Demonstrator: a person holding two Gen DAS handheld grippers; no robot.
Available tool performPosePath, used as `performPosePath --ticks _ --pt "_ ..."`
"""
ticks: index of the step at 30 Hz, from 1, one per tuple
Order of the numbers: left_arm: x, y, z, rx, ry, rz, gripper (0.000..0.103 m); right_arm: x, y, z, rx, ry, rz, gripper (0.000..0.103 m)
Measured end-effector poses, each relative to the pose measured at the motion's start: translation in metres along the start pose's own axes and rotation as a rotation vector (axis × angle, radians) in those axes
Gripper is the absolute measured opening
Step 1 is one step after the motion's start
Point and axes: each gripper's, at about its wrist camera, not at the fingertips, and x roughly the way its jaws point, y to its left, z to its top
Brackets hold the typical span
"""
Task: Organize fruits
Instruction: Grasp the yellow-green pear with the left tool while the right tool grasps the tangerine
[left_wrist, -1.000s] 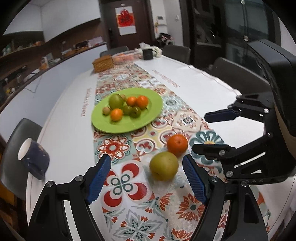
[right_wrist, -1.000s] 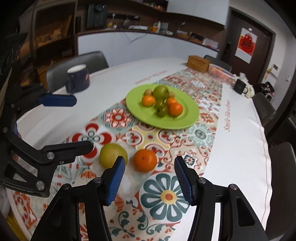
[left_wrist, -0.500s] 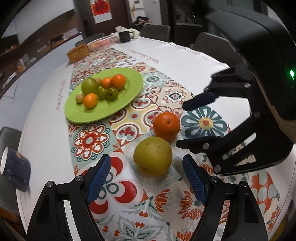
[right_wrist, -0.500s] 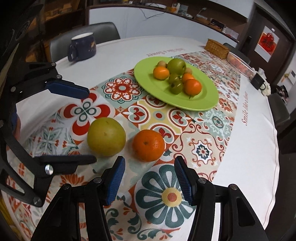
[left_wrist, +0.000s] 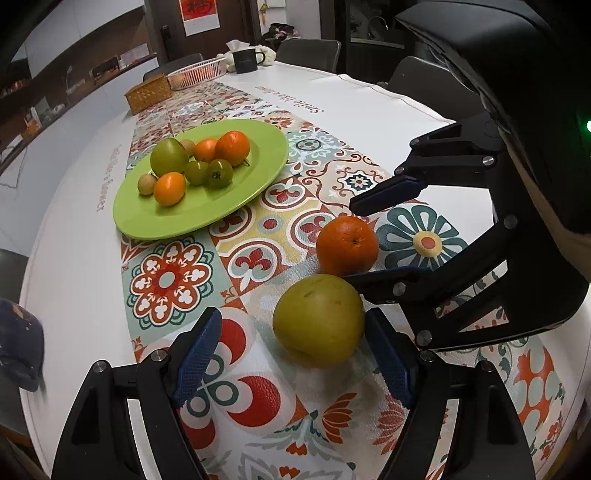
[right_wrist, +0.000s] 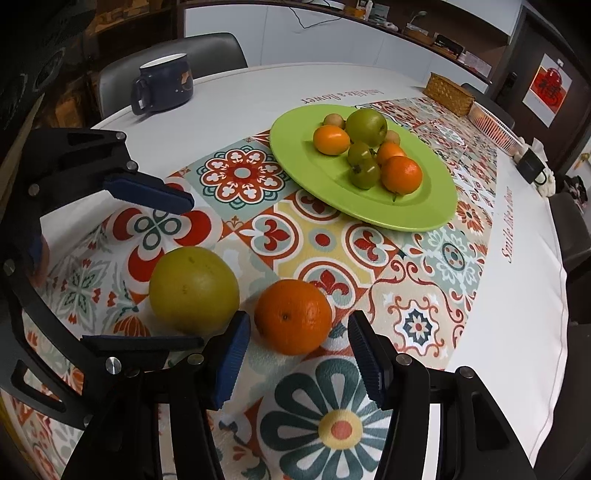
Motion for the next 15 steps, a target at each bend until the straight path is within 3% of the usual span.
performPosePath --ticks 3,5,9,15 --pt "0.002 0.001 0.000 -0.020 0.000 -0.018 0.071 0.000 -0.003 -0.001 0.022 -0.012 0.007 0.055" --pt "0.004 0.001 0.000 -0.033 0.001 -0.034 0.063 -0.001 -0.003 -0.002 0.038 -0.018 0.027 0.044" --pt "0.004 -0.001 -0.001 -0.049 0.004 -0.041 0.049 -0.004 -0.006 -0.008 0.080 -0.024 0.014 0.043" --pt "0.001 -0.001 -0.005 -0.112 0.003 -0.032 0.049 -0.016 -0.009 -0.024 0.185 -0.051 -0.047 0.043"
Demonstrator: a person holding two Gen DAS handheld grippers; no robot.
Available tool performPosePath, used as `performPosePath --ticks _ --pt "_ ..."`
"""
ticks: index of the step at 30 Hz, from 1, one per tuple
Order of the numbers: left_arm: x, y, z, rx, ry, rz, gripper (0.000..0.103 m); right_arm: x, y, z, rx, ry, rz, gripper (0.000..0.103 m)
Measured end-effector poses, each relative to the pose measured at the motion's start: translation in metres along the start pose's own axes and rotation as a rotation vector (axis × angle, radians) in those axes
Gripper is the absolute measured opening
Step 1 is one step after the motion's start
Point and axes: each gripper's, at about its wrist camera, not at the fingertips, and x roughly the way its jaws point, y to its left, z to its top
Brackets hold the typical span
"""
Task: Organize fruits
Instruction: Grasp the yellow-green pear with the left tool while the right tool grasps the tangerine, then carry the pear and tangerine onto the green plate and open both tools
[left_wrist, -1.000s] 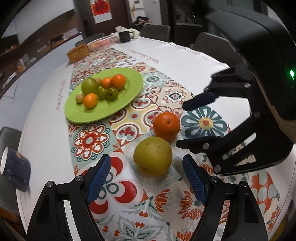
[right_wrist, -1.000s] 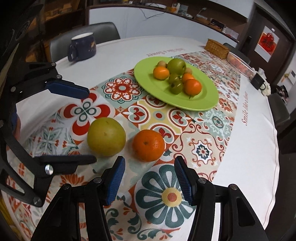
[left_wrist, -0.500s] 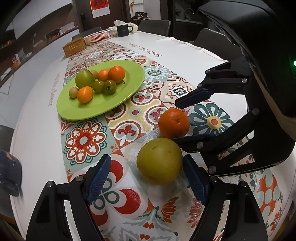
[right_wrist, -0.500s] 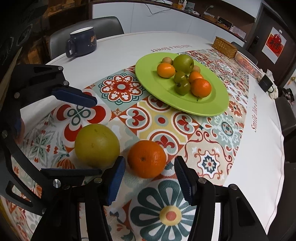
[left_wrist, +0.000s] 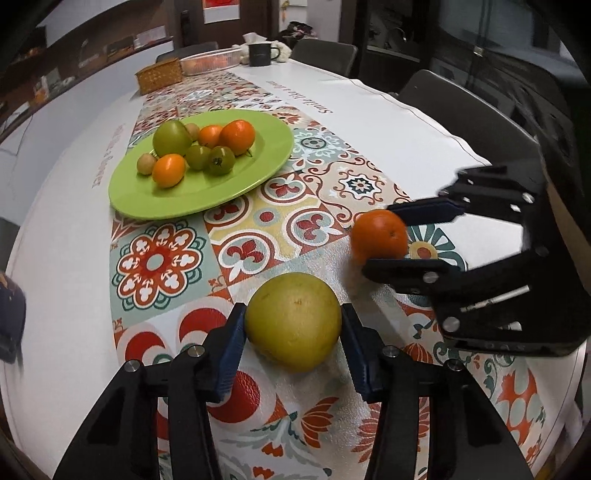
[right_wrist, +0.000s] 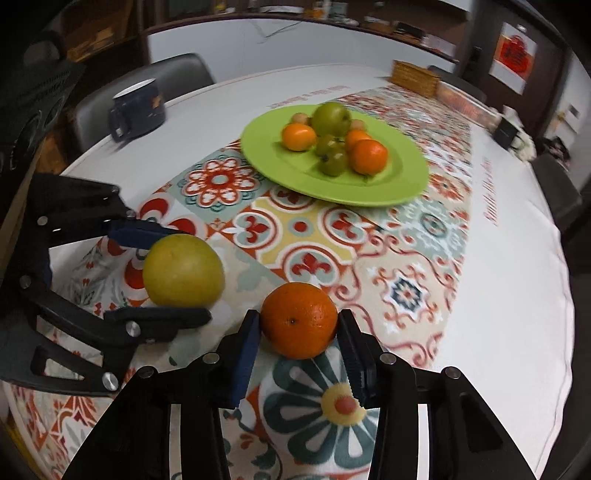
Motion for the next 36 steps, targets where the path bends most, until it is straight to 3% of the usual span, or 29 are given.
performPosePath --ticks 16,36 --pt "-0.045 0.001 -0.018 -0.138 -0.059 0.038 0.049 -0.047 0.018 -0.015 0.113 -0.115 -0.027 0.043" --pt "-0.091 0.014 0.004 -0.151 -0.184 0.114 0.049 -0.082 0.018 0.006 0.186 -0.229 -0.048 0.043"
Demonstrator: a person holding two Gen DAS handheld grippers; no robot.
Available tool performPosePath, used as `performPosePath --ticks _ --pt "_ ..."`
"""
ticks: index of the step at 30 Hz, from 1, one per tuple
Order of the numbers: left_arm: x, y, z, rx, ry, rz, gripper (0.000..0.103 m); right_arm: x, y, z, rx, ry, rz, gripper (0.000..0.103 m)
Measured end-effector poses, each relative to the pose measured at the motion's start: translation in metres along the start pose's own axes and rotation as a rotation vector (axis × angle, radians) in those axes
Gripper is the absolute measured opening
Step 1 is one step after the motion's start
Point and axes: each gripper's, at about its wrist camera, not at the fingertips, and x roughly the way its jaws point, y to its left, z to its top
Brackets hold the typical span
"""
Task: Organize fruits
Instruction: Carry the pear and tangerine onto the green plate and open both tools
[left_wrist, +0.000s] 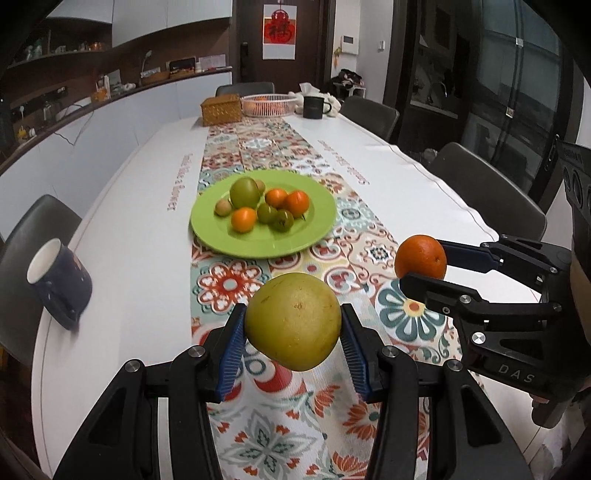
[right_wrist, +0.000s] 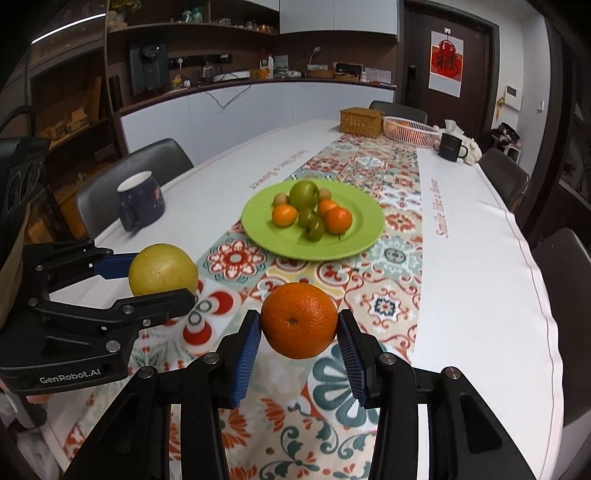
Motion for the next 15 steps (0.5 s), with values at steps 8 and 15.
performPosePath --ticks 8,15 --pt "0.007 0.010 0.023 0.001 -0.031 0.026 0.049 0.011 -0.006 0.024 -0.010 -0.028 -0.018 0.043" --pt "0.026 0.024 0.042 -0.013 -0.025 0.038 0.049 0.026 -0.013 0.044 -0.006 -0.034 -0.029 0.043"
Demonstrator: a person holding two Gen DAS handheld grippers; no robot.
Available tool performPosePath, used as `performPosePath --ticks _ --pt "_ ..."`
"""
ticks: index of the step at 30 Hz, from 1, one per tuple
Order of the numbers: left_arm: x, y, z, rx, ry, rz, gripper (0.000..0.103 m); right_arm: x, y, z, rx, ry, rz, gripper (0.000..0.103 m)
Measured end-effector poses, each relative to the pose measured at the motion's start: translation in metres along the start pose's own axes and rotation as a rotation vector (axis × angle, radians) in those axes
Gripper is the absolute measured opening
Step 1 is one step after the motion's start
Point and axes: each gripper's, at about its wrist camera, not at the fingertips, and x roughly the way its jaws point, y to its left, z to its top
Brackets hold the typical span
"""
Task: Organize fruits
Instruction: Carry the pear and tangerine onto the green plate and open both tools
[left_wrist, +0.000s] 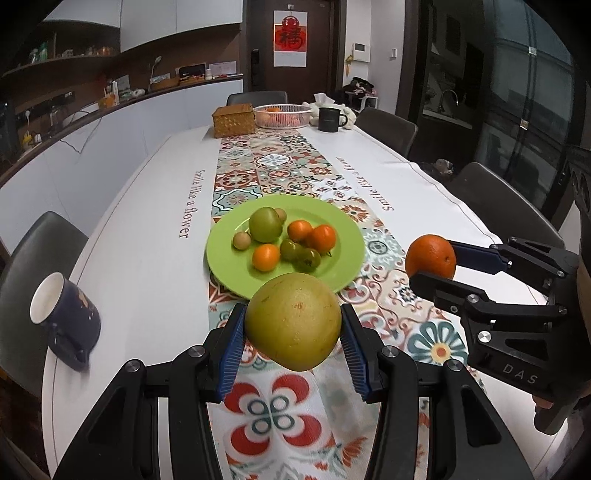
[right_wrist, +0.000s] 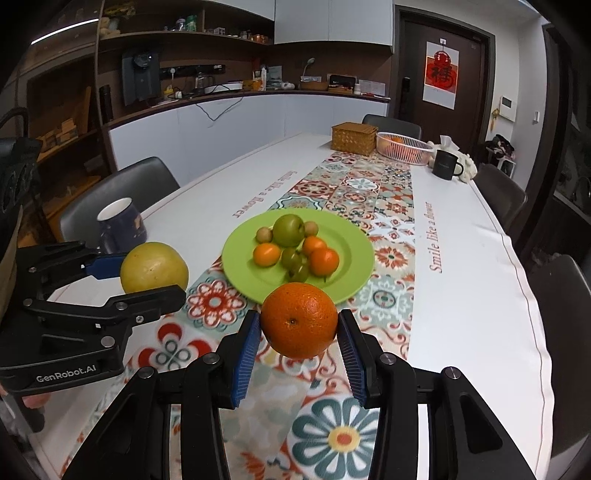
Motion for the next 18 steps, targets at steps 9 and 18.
performPosePath --ticks 9,18 --pt "0.039 0.013 0.022 -0.005 0.028 -0.004 0.049 0.037 -0.014 0.023 -0.014 0.030 -0.011 0.043" --pt "0.088 0.022 0.034 -0.019 0.086 -0.023 0.049 0.089 -0.032 0.026 0.022 0.113 -0.007 0.043"
